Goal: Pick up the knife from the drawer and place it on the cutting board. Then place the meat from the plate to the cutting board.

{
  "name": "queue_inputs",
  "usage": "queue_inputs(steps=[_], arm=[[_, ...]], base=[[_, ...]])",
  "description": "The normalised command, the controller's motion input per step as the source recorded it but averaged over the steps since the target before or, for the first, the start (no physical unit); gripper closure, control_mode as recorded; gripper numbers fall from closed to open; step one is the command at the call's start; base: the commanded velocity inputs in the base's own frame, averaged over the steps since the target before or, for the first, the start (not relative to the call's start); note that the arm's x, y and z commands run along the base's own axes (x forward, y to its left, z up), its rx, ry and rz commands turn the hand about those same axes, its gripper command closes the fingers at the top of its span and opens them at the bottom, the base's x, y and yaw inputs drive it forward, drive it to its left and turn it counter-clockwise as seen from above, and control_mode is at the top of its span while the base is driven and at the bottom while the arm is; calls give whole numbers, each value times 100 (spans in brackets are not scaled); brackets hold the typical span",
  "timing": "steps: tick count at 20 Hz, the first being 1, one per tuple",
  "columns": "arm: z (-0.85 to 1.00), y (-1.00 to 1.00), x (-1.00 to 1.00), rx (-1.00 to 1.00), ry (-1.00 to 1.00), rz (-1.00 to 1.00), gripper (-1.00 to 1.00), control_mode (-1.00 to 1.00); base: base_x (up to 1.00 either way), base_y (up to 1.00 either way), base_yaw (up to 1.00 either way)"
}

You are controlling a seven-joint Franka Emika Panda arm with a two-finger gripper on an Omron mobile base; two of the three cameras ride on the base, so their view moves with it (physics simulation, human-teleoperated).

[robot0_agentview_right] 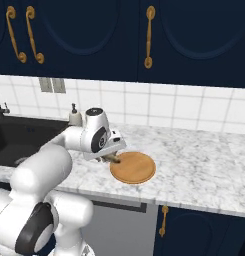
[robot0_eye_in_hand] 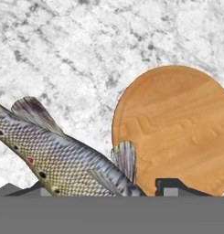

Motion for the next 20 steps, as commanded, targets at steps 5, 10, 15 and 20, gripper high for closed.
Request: queue_inputs(steps=[5, 10, 15, 20], arm=[[0, 72, -2, -5, 0, 0, 100, -100], [0, 0, 0, 0, 0, 0, 100, 100], [0, 0, 0, 0, 0, 0, 100, 100], [0, 0, 0, 0, 0, 0, 100, 100]], base=[[0, 0, 0], [-38, 100, 7], [-66, 100, 14], [-65, 100, 21]])
